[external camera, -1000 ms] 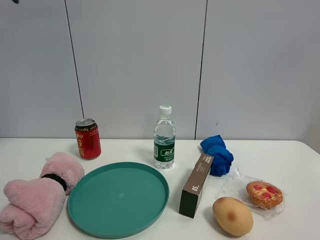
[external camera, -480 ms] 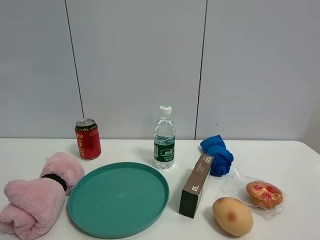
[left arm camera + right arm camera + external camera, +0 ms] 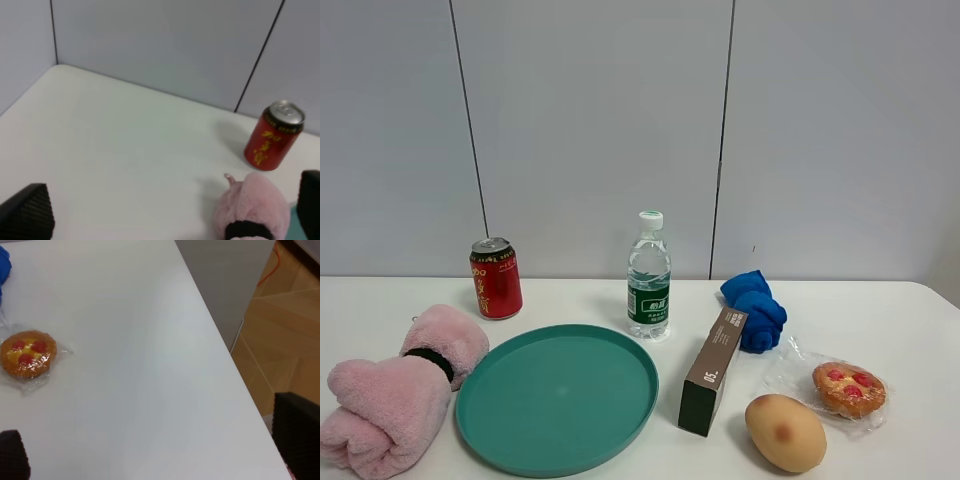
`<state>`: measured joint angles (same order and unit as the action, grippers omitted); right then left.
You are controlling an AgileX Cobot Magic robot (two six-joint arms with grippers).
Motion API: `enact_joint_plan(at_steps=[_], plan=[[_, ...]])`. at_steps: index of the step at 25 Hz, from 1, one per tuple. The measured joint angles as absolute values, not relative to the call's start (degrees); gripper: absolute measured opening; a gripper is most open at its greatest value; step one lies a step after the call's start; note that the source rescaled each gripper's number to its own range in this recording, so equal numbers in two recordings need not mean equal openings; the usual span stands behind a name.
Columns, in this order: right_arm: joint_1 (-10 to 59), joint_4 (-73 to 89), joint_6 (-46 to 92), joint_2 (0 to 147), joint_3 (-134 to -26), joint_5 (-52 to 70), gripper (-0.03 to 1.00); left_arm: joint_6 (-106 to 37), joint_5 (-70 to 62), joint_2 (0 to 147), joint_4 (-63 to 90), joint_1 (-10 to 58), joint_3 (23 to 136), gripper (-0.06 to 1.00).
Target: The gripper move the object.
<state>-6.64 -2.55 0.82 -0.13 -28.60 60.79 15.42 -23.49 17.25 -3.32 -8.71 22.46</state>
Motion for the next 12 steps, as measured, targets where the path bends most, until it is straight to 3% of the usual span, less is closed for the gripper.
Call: enact_joint_plan(at_steps=[12], plan=[[-6.64, -2.55, 0.82, -0.13, -28.60, 60.79, 1.00, 15.42, -19.98, 6.56, -1.02, -8.71, 18.01, 1.00]])
